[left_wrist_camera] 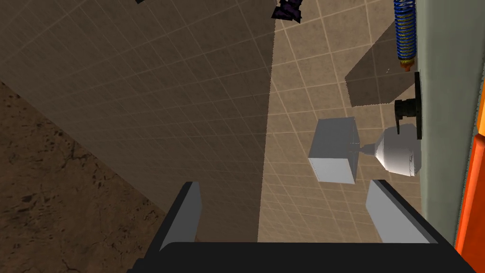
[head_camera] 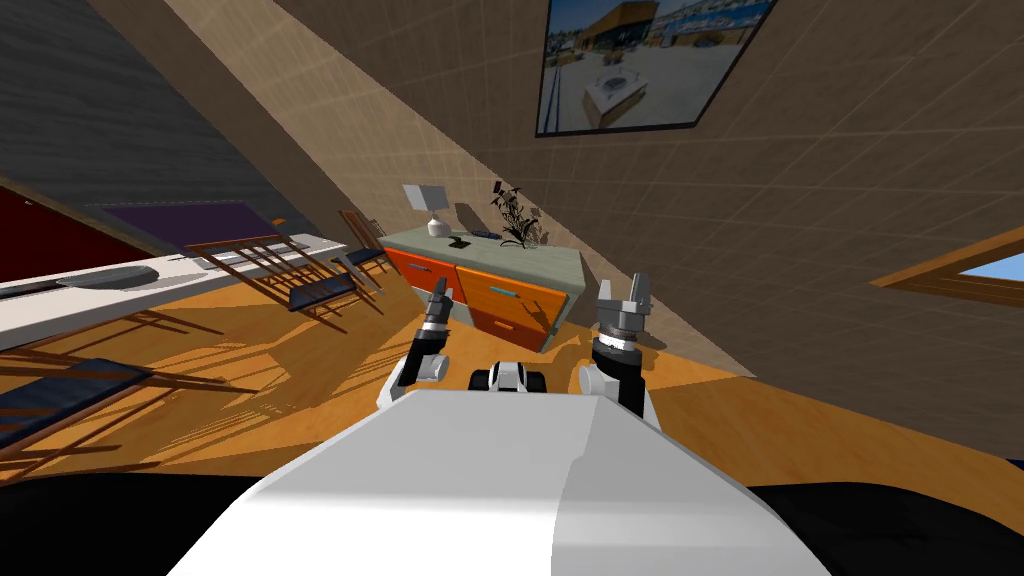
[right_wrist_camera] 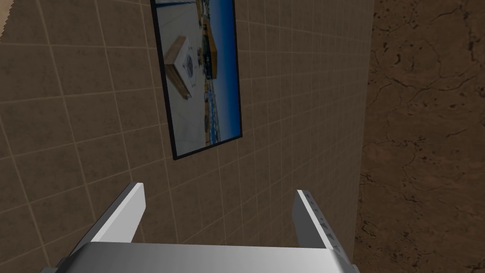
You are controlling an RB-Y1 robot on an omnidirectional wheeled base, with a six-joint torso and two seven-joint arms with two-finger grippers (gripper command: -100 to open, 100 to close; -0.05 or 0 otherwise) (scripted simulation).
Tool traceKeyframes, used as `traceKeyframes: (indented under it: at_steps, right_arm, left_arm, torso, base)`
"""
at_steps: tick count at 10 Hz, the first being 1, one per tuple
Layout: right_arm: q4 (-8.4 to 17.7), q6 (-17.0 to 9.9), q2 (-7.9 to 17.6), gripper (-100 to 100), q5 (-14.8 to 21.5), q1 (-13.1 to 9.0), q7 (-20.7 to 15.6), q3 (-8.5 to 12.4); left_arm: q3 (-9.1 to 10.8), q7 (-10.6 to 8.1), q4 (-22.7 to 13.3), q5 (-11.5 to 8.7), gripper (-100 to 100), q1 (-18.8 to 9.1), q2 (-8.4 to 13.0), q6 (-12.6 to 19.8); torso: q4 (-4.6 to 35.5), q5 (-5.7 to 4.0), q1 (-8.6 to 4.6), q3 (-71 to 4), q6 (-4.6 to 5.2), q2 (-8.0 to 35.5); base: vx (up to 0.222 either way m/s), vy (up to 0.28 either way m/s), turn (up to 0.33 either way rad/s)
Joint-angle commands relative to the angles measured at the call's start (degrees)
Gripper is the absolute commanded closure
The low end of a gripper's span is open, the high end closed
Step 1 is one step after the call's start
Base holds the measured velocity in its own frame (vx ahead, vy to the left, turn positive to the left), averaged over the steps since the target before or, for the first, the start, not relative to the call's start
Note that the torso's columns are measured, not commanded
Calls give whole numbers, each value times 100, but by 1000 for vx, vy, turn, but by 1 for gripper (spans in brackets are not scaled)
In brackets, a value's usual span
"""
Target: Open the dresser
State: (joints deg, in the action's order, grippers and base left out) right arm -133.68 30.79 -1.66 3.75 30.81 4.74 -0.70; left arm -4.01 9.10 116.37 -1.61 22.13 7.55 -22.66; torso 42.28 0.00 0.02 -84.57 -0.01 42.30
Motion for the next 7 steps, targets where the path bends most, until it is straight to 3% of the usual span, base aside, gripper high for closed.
traceKeyframes:
  at_steps: [1, 7]
  right_arm:
    - [0, 0, 0, 0, 0, 0, 0, 0]
    - [0, 0, 0, 0, 0, 0, 0, 0]
  left_arm:
    - [-64, 33, -370, 85, -100, -155, 2, 73]
    - [-258, 113, -1418, 327, -100, -516, 0, 226]
  torso:
    - [2, 0, 0, 5, 2, 6]
    - [0, -1, -4, -1, 1, -2]
  base:
    - [47, -10, -79]
    - [74, -15, -74]
